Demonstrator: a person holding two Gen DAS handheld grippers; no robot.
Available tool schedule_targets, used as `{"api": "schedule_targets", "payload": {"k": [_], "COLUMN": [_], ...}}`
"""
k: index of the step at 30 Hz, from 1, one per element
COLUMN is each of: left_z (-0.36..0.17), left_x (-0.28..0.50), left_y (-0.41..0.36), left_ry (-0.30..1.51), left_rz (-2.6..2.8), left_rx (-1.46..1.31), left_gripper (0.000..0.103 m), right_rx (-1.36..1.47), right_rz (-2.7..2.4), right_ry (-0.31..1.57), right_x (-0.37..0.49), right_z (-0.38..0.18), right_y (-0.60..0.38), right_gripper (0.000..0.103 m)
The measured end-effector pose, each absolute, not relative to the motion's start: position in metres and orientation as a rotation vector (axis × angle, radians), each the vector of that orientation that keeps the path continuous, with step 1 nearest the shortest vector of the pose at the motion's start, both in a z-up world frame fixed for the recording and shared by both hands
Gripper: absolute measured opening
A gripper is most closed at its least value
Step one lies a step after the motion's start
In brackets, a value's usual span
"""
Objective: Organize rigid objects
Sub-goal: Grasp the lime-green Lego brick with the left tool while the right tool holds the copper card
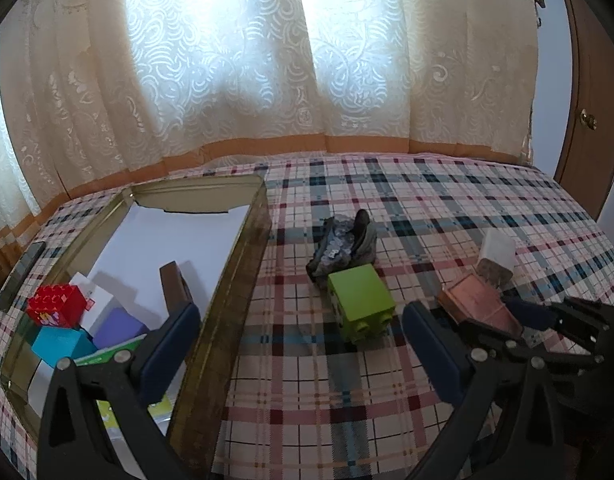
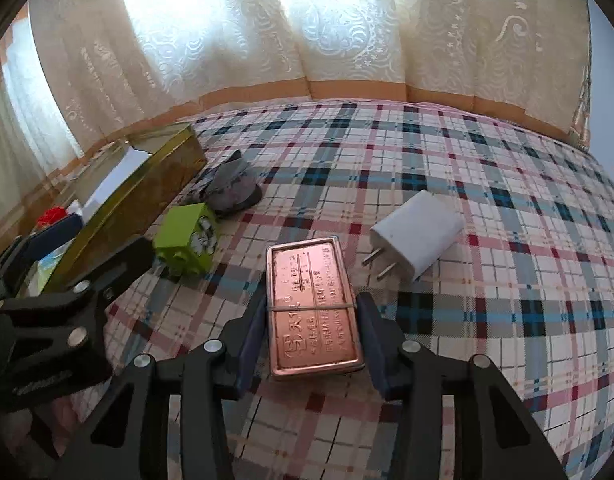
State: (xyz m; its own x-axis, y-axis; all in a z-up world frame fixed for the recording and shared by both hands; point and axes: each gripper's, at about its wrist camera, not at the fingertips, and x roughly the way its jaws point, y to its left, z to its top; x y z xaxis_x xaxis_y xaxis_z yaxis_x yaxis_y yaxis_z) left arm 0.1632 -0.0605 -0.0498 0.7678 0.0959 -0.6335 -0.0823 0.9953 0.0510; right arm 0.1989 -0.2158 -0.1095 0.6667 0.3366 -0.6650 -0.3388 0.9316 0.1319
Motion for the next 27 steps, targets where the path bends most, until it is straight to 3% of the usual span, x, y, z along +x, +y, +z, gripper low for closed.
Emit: {"api": "schedule_targets", "payload": {"k": [11, 25, 27], "left_z": [-0.041, -0.054, -0.057], "left_x": [0.157, 0.170, 0.174], "left_y": [-0.075, -0.081, -0.081], "left_ry": [0.651, 0.699, 0.718], "left_rz": [0.057, 0.004, -0.009], "left_rx": [0.031, 0.002, -0.010], "left_gripper": [0.103, 0.102, 0.097], "right_rx": [0.041, 0.136, 0.139], "right_rz": [0.408, 0.246, 0.247], "right_ry": [0.741, 0.581, 0.581], "right_x": [0.190, 0.167, 0.168], "right_z": [-0.110, -0.092, -0.091], "right_y": [-0.224, -0.258, -0.259], "right_gripper": [0.048, 0.048, 0.048]}}
